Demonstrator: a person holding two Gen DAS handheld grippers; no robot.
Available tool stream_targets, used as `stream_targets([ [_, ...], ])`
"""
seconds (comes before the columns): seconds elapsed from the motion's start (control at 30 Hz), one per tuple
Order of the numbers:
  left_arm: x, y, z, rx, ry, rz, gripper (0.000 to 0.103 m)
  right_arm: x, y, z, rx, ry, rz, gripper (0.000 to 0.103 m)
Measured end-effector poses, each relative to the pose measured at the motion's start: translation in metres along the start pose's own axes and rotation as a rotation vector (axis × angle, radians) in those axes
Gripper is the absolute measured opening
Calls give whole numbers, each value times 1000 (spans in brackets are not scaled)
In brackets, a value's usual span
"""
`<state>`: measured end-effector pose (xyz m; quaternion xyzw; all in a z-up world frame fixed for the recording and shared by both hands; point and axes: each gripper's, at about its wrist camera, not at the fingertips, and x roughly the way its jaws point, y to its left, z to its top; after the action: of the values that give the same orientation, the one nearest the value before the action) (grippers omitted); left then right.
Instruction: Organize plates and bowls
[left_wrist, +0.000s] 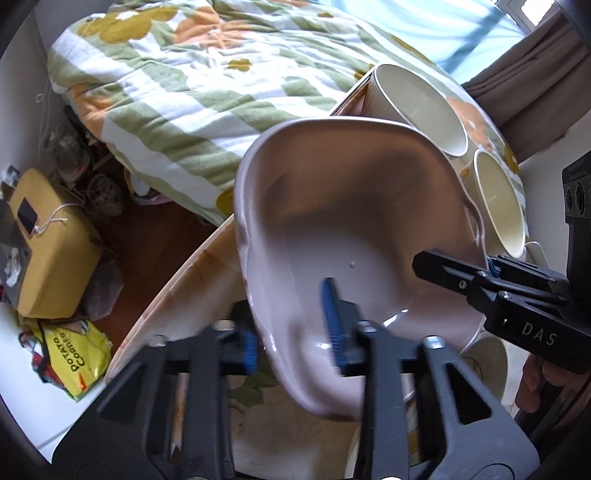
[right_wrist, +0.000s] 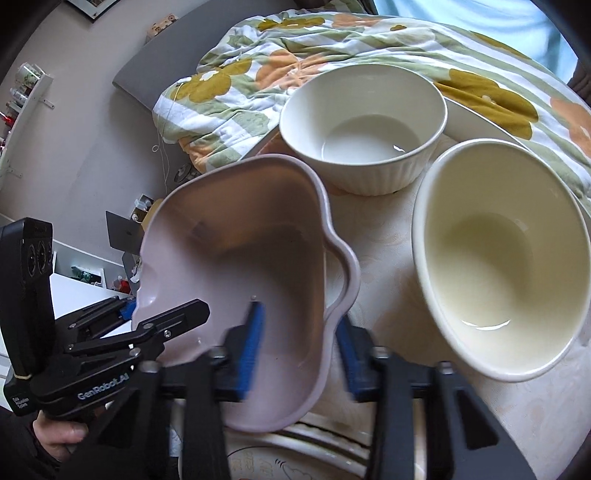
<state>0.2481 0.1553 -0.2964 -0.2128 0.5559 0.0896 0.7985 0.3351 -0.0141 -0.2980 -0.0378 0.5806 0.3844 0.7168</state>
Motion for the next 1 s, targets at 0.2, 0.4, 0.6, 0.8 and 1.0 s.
stream_targets([
  [0.2, -3, 0, 0, 27, -16, 15, 14, -3, -2, 0, -1, -22, -30, 15],
  [0.4, -24, -5, -2, 52, -73, 46, 14, -13, 9, -5, -17, -64, -31, 15],
  [0.6, -67, -23, -11, 92, -139, 65, 14, -54, 21, -24, -31, -143, -24, 15],
  [0.8, -114, -69, -41, 169, -188, 41, 14, -121, 17, -71, 22, -242, -39, 15],
  [1.0, -144, -139, -87, 287, -196, -34, 14, -186, -4, -145, 122, -327, -101, 15],
])
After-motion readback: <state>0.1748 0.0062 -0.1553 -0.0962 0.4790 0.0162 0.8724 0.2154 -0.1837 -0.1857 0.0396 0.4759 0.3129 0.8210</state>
